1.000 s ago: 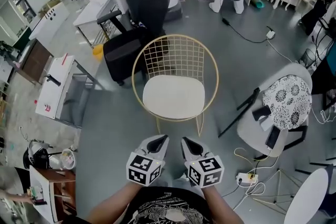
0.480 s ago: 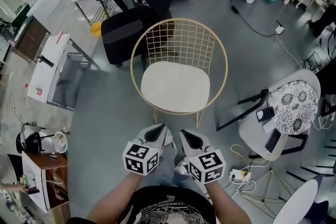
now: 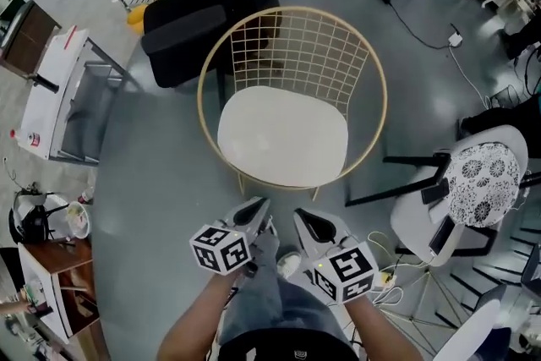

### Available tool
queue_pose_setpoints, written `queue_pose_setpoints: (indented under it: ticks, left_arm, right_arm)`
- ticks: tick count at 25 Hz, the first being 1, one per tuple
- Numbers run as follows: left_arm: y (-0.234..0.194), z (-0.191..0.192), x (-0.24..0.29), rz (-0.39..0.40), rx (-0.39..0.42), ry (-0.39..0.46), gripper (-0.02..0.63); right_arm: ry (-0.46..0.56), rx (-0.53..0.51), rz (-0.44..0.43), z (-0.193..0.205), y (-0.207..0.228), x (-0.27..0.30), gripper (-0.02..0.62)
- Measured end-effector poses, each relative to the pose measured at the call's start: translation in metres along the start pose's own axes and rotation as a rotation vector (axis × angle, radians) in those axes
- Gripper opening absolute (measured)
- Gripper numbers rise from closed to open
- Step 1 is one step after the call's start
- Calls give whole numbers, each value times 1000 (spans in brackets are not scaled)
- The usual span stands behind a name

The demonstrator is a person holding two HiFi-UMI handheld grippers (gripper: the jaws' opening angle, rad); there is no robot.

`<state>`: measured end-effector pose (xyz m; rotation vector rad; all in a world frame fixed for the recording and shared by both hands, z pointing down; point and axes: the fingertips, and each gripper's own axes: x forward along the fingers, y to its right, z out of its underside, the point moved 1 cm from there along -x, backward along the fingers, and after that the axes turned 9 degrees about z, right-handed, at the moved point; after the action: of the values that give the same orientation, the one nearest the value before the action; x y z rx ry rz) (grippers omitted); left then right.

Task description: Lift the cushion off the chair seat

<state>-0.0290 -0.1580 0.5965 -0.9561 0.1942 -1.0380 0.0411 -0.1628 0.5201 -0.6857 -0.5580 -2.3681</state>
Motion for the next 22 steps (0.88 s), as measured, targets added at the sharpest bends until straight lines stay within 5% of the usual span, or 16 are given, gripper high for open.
queue_pose_setpoints:
  ticks: [13, 22]
  left_arm:
    - [-88, 58, 14, 38, -242, 121, -2]
    - [-120, 73, 35, 73, -335, 120, 89]
  right_arm:
    - [-138, -44, -64, 56, -17, 42, -3]
    - [-164, -36, -64, 48, -7, 65, -3]
